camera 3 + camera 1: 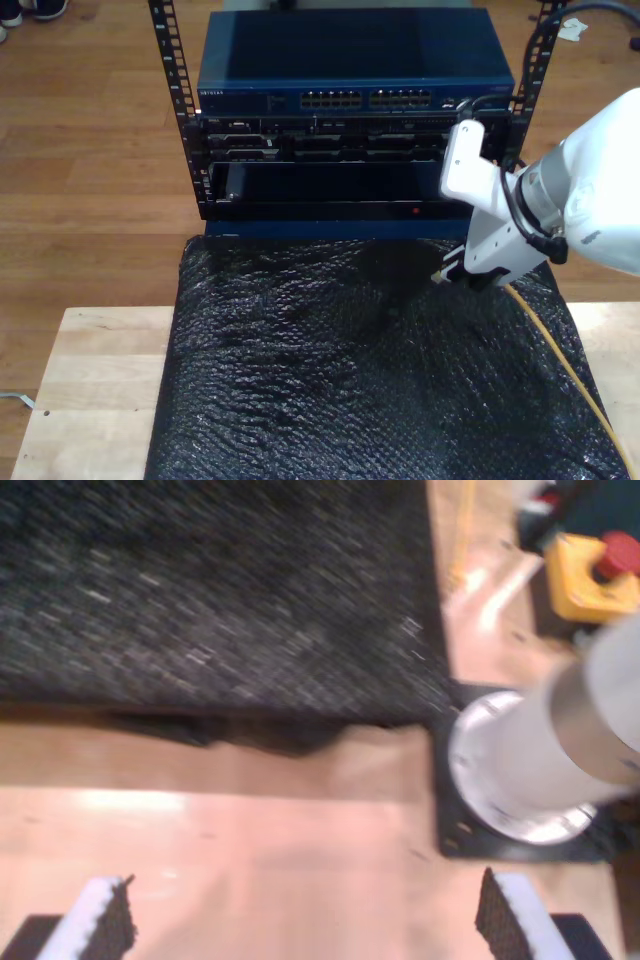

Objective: Grab the cable and plug it in

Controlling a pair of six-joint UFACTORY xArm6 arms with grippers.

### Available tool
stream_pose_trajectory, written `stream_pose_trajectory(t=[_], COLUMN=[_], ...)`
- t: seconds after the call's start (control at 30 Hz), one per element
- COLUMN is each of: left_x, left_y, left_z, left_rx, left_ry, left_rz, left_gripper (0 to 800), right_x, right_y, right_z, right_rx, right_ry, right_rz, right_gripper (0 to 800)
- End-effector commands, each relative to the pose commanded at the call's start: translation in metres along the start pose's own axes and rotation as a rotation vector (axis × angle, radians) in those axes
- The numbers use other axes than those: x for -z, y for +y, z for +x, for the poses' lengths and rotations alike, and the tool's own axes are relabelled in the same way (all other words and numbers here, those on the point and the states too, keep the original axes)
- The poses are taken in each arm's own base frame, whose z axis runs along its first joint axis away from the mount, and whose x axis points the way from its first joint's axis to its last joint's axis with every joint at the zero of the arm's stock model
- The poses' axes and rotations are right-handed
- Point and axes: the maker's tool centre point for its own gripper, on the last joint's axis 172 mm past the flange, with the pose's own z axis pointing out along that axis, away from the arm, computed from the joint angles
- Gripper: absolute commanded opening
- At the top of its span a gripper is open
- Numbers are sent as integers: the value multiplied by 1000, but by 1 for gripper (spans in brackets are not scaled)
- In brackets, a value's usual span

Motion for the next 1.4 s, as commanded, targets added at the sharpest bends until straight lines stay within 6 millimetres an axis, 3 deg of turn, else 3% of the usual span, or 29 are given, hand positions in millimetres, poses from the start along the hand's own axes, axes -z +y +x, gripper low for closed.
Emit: stream_pose_trajectory(t=[0.3, 0.47, 0.63, 0.87, 1.03, 1.2, 1.3, 1.4], left_x=[-24, -55, -95, -130, -152, -151, -175, -172], left_y=[41, 76, 95, 121, 126, 125, 126, 123], left_z=[-33, -48, -53, -70, -82, -85, -83, -94], left_rx=[-53, -75, -107, -92, -97, -126, -142, -142], left_ry=[37, 31, -13, -7, -14, -44, -25, -101], left_rz=[23, -6, -35, -38, -19, -1, -7, 13], left_gripper=[799, 798, 799, 799, 799, 799, 799, 799], right_x=[-14, -18, -21, -23, -25, -26, -26, -26], right_y=[-5, -6, -7, -9, -9, -9, -9, -10], right_z=[-8, -10, -15, -17, -19, -19, -20, -22], right_rx=[-9, -9, 5, 8, 16, 14, 15, 12], right_ry=[-18, -24, -42, -47, -57, -59, -59, -60], right_rz=[31, 40, 45, 48, 53, 56, 57, 57], right_gripper=[0, 0, 0, 0, 0, 0, 0, 0])
